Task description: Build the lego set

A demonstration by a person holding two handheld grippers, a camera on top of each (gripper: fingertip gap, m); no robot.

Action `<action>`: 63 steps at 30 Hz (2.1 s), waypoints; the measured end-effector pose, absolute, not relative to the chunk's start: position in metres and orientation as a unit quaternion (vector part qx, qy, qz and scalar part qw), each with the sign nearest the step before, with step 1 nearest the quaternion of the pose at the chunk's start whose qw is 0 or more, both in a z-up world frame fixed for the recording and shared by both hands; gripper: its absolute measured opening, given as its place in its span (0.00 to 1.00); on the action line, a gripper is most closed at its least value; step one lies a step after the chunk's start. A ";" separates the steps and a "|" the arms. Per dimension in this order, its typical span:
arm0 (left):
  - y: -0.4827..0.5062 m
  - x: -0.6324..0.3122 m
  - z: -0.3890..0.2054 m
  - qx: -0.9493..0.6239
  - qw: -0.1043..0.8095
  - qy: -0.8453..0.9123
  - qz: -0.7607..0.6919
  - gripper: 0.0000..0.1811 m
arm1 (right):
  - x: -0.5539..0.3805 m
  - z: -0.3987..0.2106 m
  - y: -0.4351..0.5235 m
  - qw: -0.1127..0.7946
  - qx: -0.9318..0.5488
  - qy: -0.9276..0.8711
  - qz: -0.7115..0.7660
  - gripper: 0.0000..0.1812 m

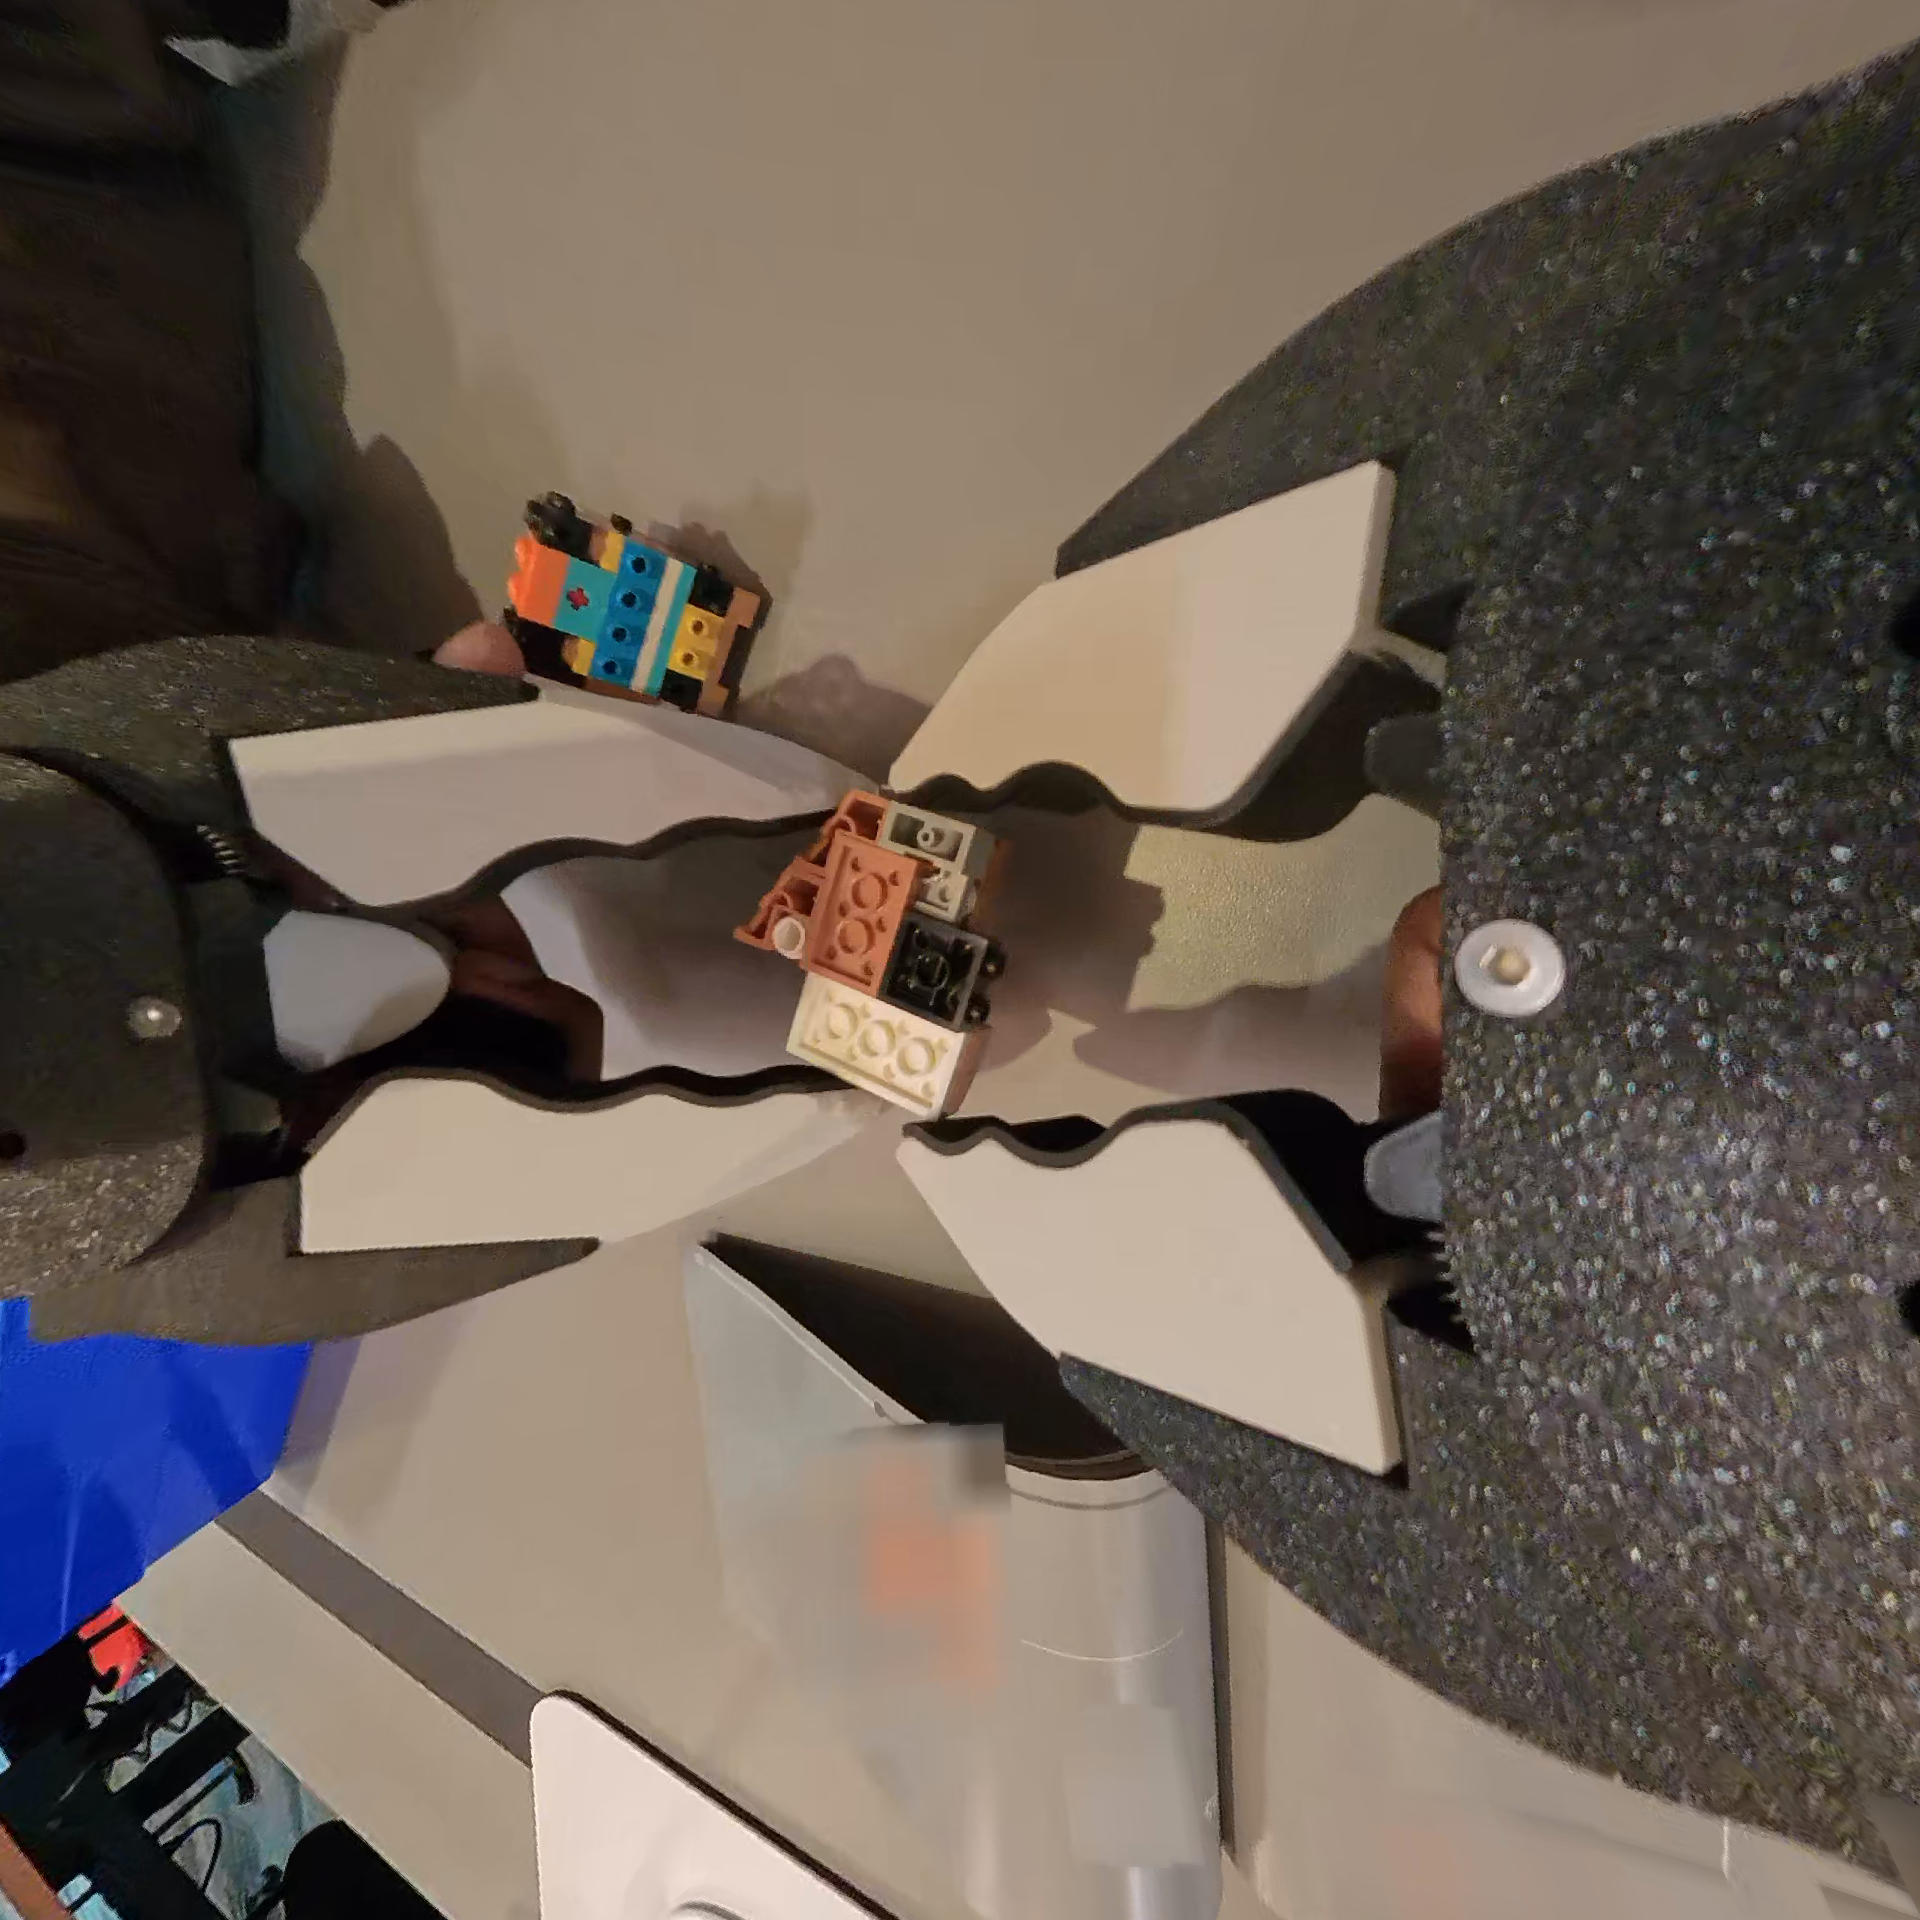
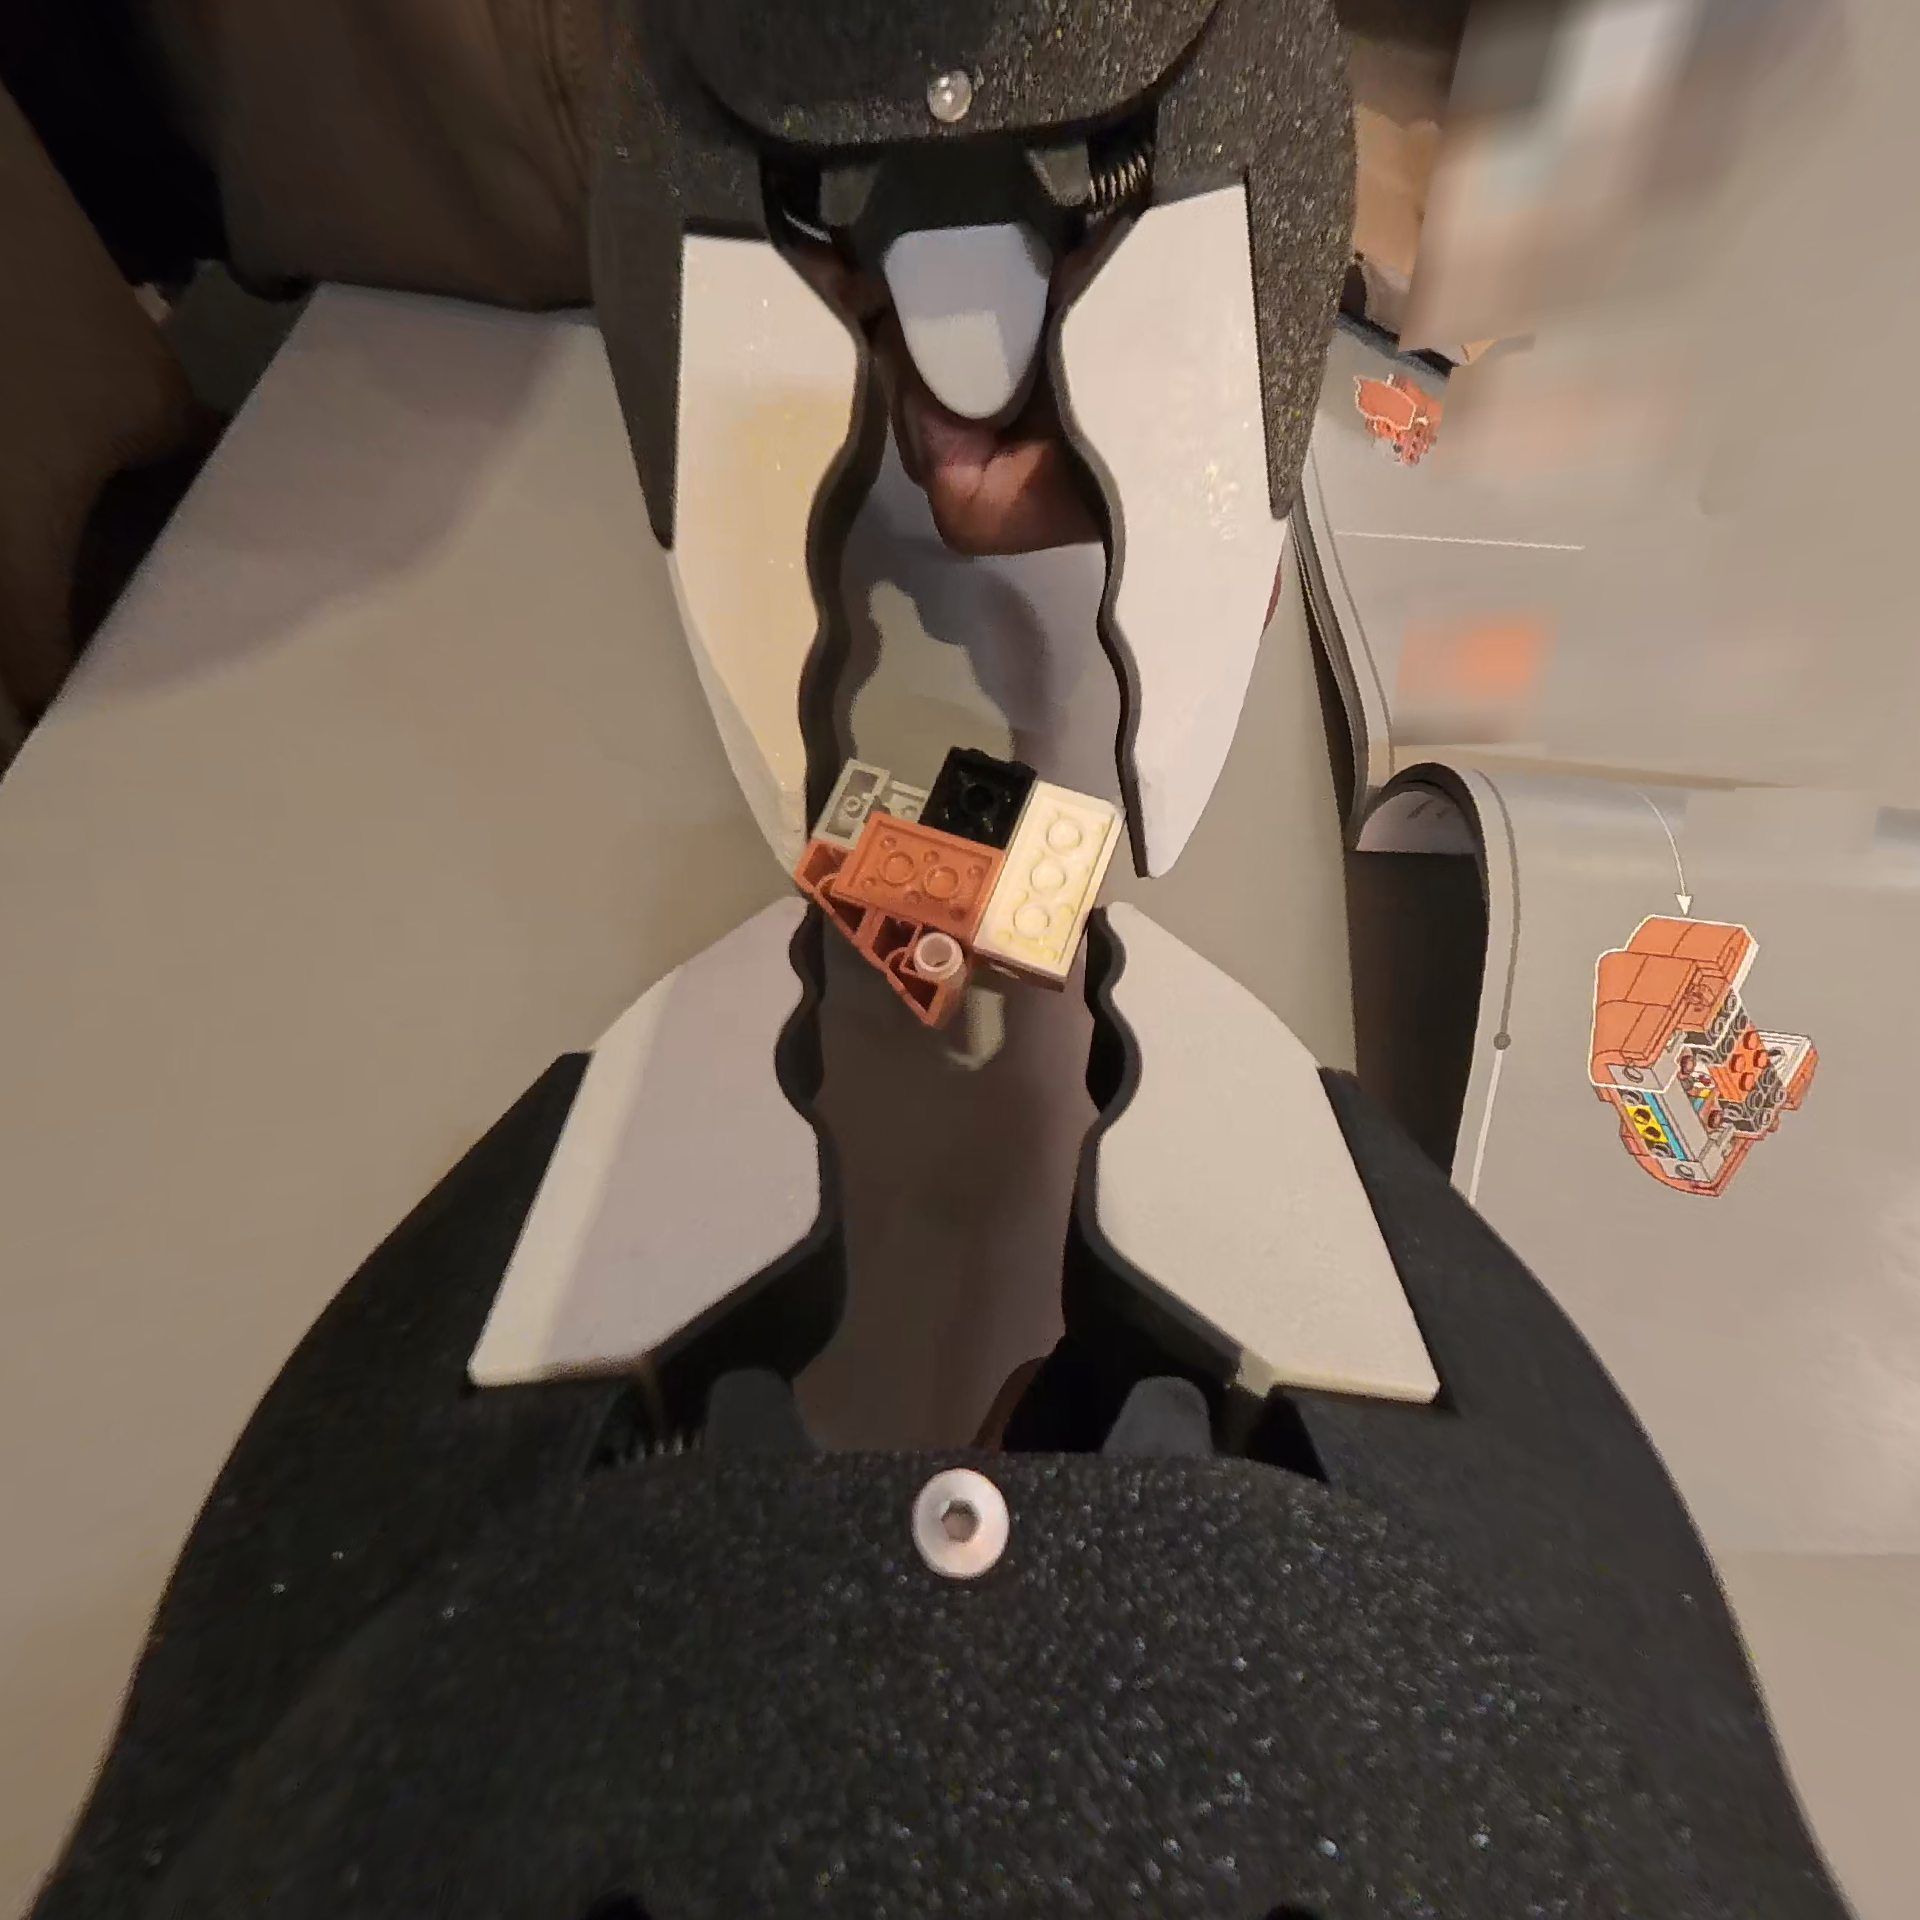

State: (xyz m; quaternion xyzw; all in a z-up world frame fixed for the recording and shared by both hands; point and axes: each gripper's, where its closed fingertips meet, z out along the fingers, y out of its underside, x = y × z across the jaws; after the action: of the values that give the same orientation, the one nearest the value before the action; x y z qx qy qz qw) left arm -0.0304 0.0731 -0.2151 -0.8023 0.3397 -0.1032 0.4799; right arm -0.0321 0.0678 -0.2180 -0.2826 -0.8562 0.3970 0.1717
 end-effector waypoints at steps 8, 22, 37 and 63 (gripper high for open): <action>0.075 -0.030 -0.210 -0.793 0.503 0.313 -0.140 0.31 | -0.033 -0.215 0.070 0.179 -0.279 -0.843 0.424 0.27; 0.083 -0.034 -0.205 -0.790 0.529 0.278 -0.138 0.31 | -0.037 -0.209 0.070 0.159 -0.324 -0.809 0.463 0.34; 0.076 -0.022 -0.207 -0.780 0.519 0.278 -0.211 0.30 | -0.026 -0.216 0.065 0.120 -0.298 -0.819 0.475 0.30; 0.082 -0.033 -0.182 -0.743 0.571 0.197 -0.290 0.33 | -0.031 -0.213 0.065 0.146 -0.286 -0.812 0.487 0.30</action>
State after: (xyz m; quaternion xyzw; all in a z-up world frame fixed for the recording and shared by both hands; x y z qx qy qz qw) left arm -0.0331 0.0816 -0.1817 -0.7426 0.1970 -0.2902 0.5705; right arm -0.0308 0.0645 -0.2126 -0.2862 -0.8123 0.4867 0.1464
